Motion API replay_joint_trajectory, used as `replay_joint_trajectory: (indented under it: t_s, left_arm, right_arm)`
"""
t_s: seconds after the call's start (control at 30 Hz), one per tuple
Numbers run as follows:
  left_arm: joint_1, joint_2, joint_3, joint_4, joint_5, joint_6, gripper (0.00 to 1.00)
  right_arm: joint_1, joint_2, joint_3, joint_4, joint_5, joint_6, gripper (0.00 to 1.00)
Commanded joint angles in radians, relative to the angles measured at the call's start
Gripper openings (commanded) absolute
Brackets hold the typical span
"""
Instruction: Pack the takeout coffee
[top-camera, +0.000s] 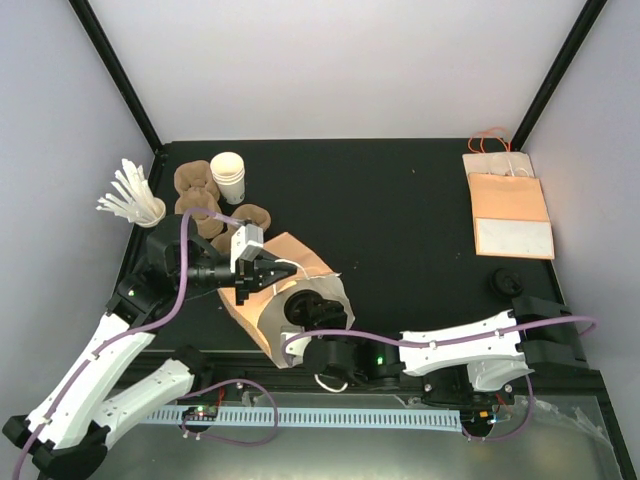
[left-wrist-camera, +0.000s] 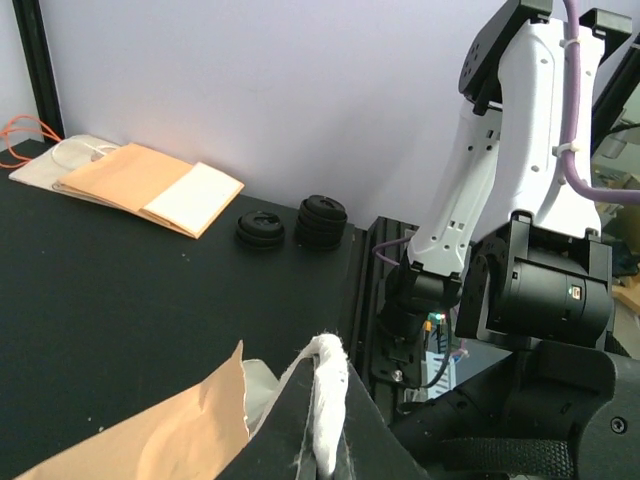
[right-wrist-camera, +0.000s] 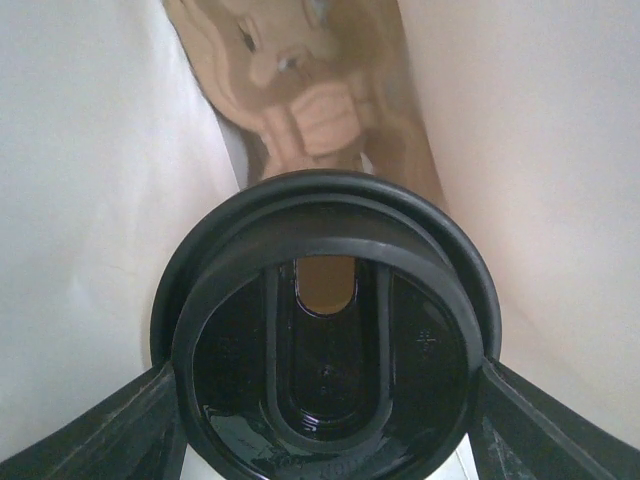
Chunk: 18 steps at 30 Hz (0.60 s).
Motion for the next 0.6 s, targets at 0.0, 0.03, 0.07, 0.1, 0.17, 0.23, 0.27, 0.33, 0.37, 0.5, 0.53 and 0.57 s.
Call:
replay_joint_trajectory:
  t_s: [0.0, 0.03, 0.07, 0.1, 0.17, 0.23, 0.27, 0.33, 0.37, 0.5, 0.53, 0.57]
  left_arm:
    - [-0.005, 0.007, 0.044, 0.017, 0.051, -0.001, 0.02]
    - [-0.005, 0.012, 0.042, 0.016, 0.076, 0.005, 0.02]
    - [-0.005, 0.017, 0.04, 0.008, 0.104, 0.014, 0.02]
    - [-0.005, 0.027, 0.04, -0.01, 0.129, 0.024, 0.02]
    - [-0.004, 0.043, 0.04, -0.045, 0.167, 0.053, 0.02]
    - [-0.004, 0.052, 0.032, -0.071, 0.205, 0.078, 0.01]
    - [-0.005, 0.054, 0.025, -0.077, 0.223, 0.09, 0.02]
    - [-0.005, 0.052, 0.011, -0.093, 0.237, 0.109, 0.02]
    - [-0.005, 0.052, 0.005, -0.1, 0.235, 0.119, 0.02]
    - [-0.005, 0.056, 0.008, -0.107, 0.234, 0.135, 0.02]
    - [-0.005, 0.058, 0.013, -0.105, 0.231, 0.136, 0.02]
    - [-0.005, 0.058, 0.02, -0.105, 0.229, 0.137, 0.02]
  right_arm:
    - [-0.002, -0.016, 0.014, -0.002, -0.008, -0.051, 0.45]
    - [-0.007, -0.017, 0.025, -0.007, -0.009, -0.06, 0.45]
    - [-0.014, -0.019, 0.038, -0.016, -0.017, -0.067, 0.45]
    - [-0.019, -0.022, 0.055, -0.034, -0.033, -0.073, 0.45]
    - [-0.027, -0.024, 0.091, -0.062, -0.071, -0.086, 0.45]
    - [-0.03, -0.013, 0.126, -0.097, -0.1, -0.095, 0.45]
    - [-0.029, 0.0, 0.146, -0.113, -0.106, -0.096, 0.45]
    - [-0.03, 0.028, 0.189, -0.154, -0.123, -0.096, 0.44]
    - [-0.03, 0.042, 0.217, -0.173, -0.131, -0.094, 0.44]
    - [-0.029, 0.068, 0.279, -0.214, -0.176, -0.09, 0.43]
    - [-0.03, 0.07, 0.289, -0.216, -0.187, -0.092, 0.43]
    - [-0.03, 0.073, 0.295, -0.215, -0.194, -0.096, 0.43]
